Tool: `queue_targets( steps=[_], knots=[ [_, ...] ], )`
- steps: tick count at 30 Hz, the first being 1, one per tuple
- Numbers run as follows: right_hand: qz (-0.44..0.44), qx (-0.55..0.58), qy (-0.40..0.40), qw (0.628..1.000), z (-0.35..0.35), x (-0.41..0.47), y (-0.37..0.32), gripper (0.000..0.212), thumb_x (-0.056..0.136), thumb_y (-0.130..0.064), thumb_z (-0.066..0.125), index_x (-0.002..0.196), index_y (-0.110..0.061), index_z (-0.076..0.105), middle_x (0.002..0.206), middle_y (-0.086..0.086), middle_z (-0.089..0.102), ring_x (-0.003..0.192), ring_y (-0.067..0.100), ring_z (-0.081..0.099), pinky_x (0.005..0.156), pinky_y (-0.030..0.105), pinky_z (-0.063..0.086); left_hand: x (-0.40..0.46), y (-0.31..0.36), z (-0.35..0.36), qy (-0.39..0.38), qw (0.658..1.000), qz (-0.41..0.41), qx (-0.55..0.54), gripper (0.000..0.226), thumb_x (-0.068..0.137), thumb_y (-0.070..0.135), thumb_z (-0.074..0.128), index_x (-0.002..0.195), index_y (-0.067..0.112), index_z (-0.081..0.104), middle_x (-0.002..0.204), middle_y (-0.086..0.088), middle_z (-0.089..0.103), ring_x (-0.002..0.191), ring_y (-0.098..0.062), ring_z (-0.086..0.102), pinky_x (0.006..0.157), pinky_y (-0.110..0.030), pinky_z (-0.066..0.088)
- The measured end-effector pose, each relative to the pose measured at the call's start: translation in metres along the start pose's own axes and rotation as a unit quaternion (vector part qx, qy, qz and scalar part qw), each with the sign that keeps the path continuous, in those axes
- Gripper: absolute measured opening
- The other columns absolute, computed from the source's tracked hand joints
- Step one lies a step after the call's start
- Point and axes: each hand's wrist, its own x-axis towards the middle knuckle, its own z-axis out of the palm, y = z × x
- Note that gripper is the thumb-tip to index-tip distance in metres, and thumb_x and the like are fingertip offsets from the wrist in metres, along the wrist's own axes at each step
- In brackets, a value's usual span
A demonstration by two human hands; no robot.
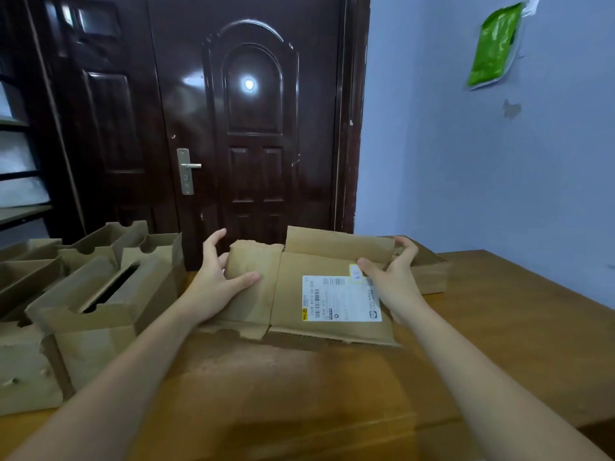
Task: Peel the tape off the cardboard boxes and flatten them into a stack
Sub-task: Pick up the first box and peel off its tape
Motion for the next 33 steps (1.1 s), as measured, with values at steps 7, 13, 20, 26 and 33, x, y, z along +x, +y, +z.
queue_targets(
  steps=[7, 13, 20, 26, 33],
  knots=[
    [-0.061, -0.068, 0.057, 0.994, 0.011, 0.008, 0.004, 0.064, 0.089, -0.025, 0.077, 0.122, -0.046, 0.026, 0.136, 0.001, 0.041, 0.128, 0.020, 0.048, 0.104, 0.042, 0.044, -0.013, 0.014, -0.007, -0.015, 0.996, 0.034, 0.081, 0.070, 0.090, 0.025, 0.080, 0.150, 0.038, 0.047, 0.145, 0.014, 0.047, 0.129, -0.006, 0.049, 0.107, -0.028, 0.042],
    [0.061, -0.053, -0.180, 0.980, -0.003, 0.005, 0.018, 0.112, 0.071, -0.038, 0.093, 0.157, -0.045, 0.023, 0.149, -0.010, 0.045, 0.125, -0.003, 0.054, 0.097, 0.031, 0.054, -0.035, -0.003, -0.016, 0.018, 0.997, 0.010, 0.079, 0.070, 0.092, 0.025, 0.076, 0.152, 0.039, 0.044, 0.133, 0.034, 0.043, 0.117, 0.016, 0.045, 0.089, -0.011, 0.040],
    [0.154, -0.241, -0.305, 0.908, -0.002, -0.002, 0.026, 0.156, 0.051, -0.055, 0.097, 0.149, -0.056, -0.024, 0.113, -0.023, 0.071, 0.094, 0.010, 0.073, 0.063, 0.028, 0.054, -0.054, -0.014, -0.012, 0.024, 0.997, -0.004, 0.067, 0.070, 0.092, 0.024, 0.076, 0.152, 0.039, 0.044, 0.141, 0.023, 0.044, 0.122, 0.010, 0.044, 0.088, -0.011, 0.040],
    [0.121, -0.210, -0.330, 0.912, -0.001, -0.012, 0.020, 0.152, 0.050, -0.054, 0.098, 0.144, -0.067, -0.022, 0.135, -0.026, 0.052, 0.114, 0.016, 0.062, 0.063, 0.032, 0.053, -0.059, -0.015, -0.016, 0.064, 0.997, -0.002, 0.041, 0.068, 0.092, 0.021, 0.076, 0.150, 0.041, 0.046, 0.135, 0.030, 0.046, 0.120, 0.012, 0.046, 0.090, -0.011, 0.039],
    [0.171, -0.204, -0.400, 0.877, -0.010, -0.015, 0.030, 0.156, 0.060, -0.024, 0.097, 0.140, -0.067, -0.030, 0.141, -0.019, 0.047, 0.116, 0.021, 0.060, 0.064, 0.031, 0.052, -0.057, -0.010, -0.018, 0.052, 0.998, -0.006, 0.036, 0.069, 0.091, 0.021, 0.078, 0.148, 0.045, 0.047, 0.139, 0.027, 0.049, 0.125, 0.004, 0.048, 0.098, -0.018, 0.041]
  ],
)
